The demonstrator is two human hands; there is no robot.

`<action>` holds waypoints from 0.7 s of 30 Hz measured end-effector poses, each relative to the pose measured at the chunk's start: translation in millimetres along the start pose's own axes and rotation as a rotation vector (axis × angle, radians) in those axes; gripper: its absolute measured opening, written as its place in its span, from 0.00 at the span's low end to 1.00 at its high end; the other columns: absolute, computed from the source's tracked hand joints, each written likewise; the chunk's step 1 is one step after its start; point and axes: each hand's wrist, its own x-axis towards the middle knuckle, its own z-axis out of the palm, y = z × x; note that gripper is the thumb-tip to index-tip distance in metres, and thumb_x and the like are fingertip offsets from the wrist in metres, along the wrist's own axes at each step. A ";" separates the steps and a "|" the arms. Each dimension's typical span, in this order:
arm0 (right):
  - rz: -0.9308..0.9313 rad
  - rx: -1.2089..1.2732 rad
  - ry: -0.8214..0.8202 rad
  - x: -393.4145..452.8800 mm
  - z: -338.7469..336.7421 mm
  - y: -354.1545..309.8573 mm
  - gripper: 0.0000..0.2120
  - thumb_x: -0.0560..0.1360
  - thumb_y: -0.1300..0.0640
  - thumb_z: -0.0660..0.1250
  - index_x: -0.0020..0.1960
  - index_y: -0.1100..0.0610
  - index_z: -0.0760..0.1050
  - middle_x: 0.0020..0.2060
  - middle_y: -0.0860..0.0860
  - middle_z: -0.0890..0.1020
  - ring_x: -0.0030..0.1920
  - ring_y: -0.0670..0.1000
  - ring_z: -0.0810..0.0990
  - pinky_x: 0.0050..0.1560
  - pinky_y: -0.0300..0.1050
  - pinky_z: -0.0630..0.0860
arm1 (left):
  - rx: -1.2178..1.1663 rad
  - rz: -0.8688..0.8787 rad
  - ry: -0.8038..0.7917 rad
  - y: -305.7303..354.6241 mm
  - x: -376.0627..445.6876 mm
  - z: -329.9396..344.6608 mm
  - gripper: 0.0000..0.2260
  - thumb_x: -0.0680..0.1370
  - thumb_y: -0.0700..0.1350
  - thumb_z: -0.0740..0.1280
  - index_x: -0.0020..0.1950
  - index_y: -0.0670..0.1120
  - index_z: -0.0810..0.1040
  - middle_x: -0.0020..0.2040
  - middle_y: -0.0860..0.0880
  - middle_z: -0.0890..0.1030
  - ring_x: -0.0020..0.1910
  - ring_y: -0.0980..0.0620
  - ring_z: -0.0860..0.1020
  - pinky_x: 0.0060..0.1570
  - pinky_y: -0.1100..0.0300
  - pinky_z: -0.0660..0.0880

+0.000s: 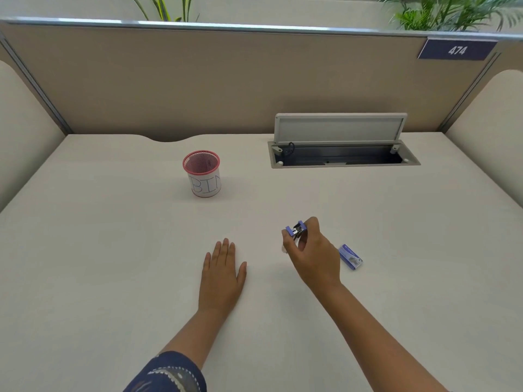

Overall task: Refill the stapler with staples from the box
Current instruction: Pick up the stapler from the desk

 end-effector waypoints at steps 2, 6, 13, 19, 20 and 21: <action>-0.018 0.014 0.035 0.3 -2.2 -0.9 0.17 0.71 0.37 0.58 0.41 0.50 0.59 0.24 0.46 0.69 0.25 0.49 0.71 0.24 0.42 0.64 | 0.004 0.001 -0.001 0.2 -0.1 0.4 0.25 0.80 0.53 0.52 0.75 0.44 0.55 0.77 0.47 0.55 0.76 0.51 0.50 0.73 0.55 0.43; -0.054 0.034 0.067 0.9 -3.1 -3.0 0.15 0.72 0.40 0.58 0.40 0.48 0.56 0.22 0.45 0.64 0.24 0.47 0.66 0.24 0.40 0.62 | 0.002 0.005 0.000 0.7 0.2 0.6 0.25 0.80 0.52 0.53 0.74 0.43 0.56 0.76 0.46 0.56 0.76 0.50 0.51 0.73 0.54 0.45; -0.007 0.507 0.065 3.8 -8.3 -8.7 0.11 0.69 0.48 0.67 0.46 0.48 0.66 0.42 0.42 0.76 0.44 0.43 0.76 0.45 0.29 0.71 | 0.006 0.005 0.002 0.6 0.0 -0.4 0.25 0.80 0.52 0.53 0.74 0.43 0.56 0.76 0.46 0.56 0.76 0.50 0.52 0.73 0.53 0.45; 0.454 1.206 -0.209 19.2 -18.5 -19.6 0.06 0.75 0.61 0.64 0.42 0.55 0.69 0.28 0.50 0.77 0.29 0.49 0.78 0.43 0.44 0.78 | -0.001 0.006 0.004 1.5 0.4 -1.1 0.25 0.80 0.52 0.54 0.74 0.43 0.56 0.76 0.46 0.57 0.76 0.49 0.52 0.73 0.53 0.46; 0.501 1.275 -0.245 20.3 -20.4 -20.9 0.06 0.75 0.60 0.65 0.40 0.55 0.70 0.27 0.49 0.75 0.27 0.48 0.75 0.38 0.43 0.77 | -0.001 0.006 0.002 1.3 0.4 -1.0 0.25 0.80 0.52 0.53 0.74 0.43 0.56 0.76 0.46 0.56 0.76 0.49 0.52 0.73 0.53 0.46; 0.530 1.298 -0.273 20.9 -21.8 -21.7 0.07 0.73 0.56 0.68 0.39 0.54 0.71 0.25 0.48 0.74 0.25 0.47 0.72 0.34 0.41 0.75 | -0.001 0.005 0.001 1.1 0.3 -0.9 0.25 0.80 0.52 0.53 0.75 0.43 0.55 0.76 0.46 0.56 0.76 0.49 0.51 0.73 0.53 0.45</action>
